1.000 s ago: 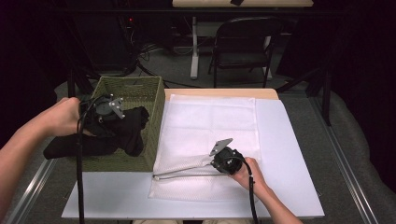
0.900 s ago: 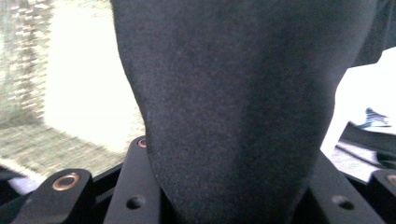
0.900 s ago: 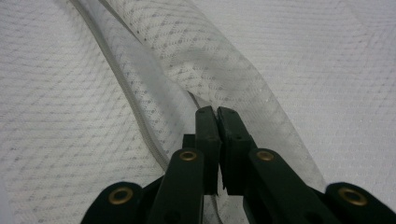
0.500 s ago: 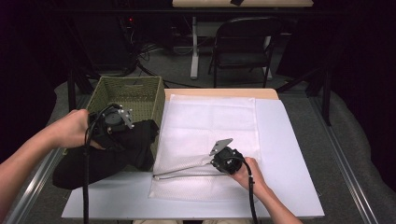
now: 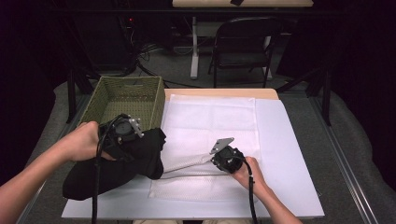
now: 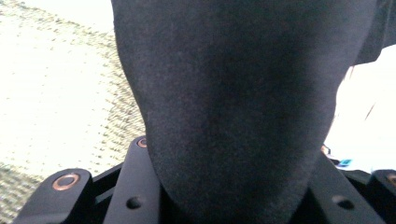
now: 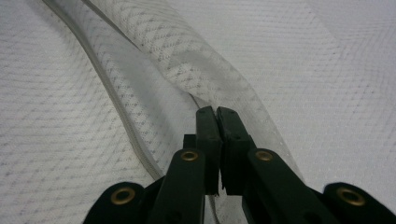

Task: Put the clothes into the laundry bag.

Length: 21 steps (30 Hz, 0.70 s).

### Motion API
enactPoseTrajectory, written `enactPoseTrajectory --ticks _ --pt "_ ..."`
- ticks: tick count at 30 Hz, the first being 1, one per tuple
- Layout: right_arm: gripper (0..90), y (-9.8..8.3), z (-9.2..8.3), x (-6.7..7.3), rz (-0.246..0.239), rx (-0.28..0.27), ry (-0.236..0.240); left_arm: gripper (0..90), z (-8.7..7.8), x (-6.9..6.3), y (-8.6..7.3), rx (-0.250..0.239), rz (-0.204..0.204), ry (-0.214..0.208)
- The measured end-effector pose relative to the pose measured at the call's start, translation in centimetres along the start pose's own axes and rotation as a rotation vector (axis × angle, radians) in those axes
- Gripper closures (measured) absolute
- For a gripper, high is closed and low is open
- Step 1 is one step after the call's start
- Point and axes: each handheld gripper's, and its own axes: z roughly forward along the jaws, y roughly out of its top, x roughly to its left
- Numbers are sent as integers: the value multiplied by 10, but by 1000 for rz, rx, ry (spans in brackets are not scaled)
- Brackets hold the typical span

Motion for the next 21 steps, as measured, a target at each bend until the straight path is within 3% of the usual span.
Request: enactPoseTrajectory --ticks 8,12,16,20,21 --pt "886 2 -3 -3 -29 -28 -21 656 7 -18 16 -11 -20 -9" --pt "885 2 -4 -1 -2 -21 -22 655 15 -26 26 -6 1 -27" --pt "885 2 -4 -1 -15 -28 -26 654 26 -37 34 -10 25 -58" --pt "885 2 -4 0 1 -25 -26 652 38 -45 44 -14 51 -91" --pt "885 3 -4 -2 -21 -31 -25 653 41 -47 48 -15 56 -109"
